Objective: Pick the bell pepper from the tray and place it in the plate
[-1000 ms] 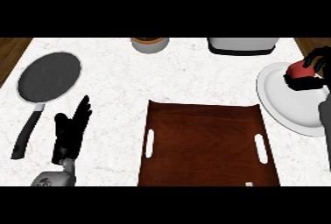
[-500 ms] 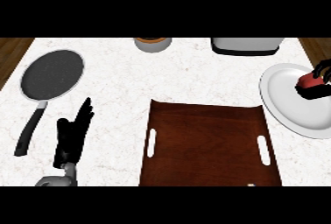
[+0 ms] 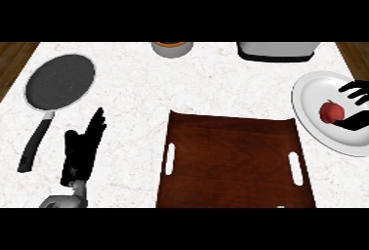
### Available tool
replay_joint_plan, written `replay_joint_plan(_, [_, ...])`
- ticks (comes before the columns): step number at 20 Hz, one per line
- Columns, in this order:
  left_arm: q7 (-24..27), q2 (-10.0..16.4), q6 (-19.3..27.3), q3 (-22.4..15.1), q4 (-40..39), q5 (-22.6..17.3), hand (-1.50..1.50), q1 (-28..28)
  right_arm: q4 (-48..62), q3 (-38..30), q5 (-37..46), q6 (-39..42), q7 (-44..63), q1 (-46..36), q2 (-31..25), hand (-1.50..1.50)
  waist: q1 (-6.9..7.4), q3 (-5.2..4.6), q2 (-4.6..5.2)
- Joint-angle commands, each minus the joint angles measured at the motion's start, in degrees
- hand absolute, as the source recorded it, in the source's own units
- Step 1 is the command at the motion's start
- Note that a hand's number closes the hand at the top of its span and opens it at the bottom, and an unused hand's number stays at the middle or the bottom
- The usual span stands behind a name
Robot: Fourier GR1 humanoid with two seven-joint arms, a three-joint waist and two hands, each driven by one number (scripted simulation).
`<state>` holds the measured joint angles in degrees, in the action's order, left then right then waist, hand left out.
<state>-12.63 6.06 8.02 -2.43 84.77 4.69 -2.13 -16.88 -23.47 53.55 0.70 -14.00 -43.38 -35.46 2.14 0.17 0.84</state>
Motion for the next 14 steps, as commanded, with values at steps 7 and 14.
replay_joint_plan(7, [-1.37, -0.26, 0.19, 0.68, 0.48, -0.53, 0.0, -0.74, 0.94, -15.02, -17.31, 6.9, -17.51, -3.39, -1.18, -1.5, -1.26, 0.11, -0.55])
replay_joint_plan(14, [1.35, -0.03, -0.24, 0.99, 1.23, -0.63, 0.0, 2.15, 5.31, -21.12, -24.72, 18.06, -23.07, 3.18, -7.05, -1.5, -0.79, 0.03, -0.26])
